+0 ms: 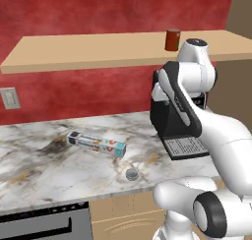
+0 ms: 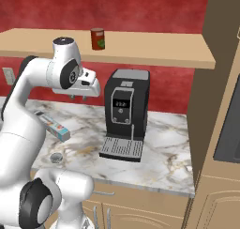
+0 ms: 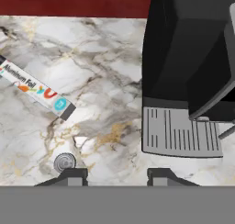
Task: Restock the canned food cabinet by taking the new fresh canned food from the counter and placing it in the cabinet. Then, take the old canned food from the cabinet and place it on the counter.
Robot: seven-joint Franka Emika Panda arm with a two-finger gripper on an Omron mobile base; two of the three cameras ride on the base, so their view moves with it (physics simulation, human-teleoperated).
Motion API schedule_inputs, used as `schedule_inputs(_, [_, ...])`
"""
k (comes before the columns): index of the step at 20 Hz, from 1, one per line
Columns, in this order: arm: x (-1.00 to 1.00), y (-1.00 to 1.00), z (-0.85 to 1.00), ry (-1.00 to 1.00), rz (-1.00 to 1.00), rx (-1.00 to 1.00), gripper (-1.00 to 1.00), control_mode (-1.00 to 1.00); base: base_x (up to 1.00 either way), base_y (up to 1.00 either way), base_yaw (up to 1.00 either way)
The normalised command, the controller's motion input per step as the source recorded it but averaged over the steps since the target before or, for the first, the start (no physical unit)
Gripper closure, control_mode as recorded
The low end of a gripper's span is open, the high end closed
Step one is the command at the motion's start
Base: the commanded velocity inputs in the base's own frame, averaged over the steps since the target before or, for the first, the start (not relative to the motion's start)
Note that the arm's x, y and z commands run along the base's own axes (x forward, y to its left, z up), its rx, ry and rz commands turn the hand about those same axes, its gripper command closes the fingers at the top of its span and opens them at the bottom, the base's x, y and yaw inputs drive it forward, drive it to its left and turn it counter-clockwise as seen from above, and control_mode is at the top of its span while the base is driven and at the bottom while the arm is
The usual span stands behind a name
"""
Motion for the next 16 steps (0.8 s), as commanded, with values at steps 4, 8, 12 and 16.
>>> schedule_inputs(4, [-0.08,0.18,-0.10,0.03,0.00,0.00,-1.00,-1.00,0.00,0.00,0.00])
schedule_inputs(8, [-0.23,0.36,-0.52,0.15,0.00,0.00,-1.00,-1.00,0.00,0.00,0.00])
schedule_inputs(12, [-0.43,0.22,-0.70,0.13,0.00,0.00,-1.00,-1.00,0.00,0.00,0.00])
schedule_inputs(16, [-0.38,0.46,-0.82,0.11,0.00,0.00,-1.00,-1.00,0.00,0.00,0.00])
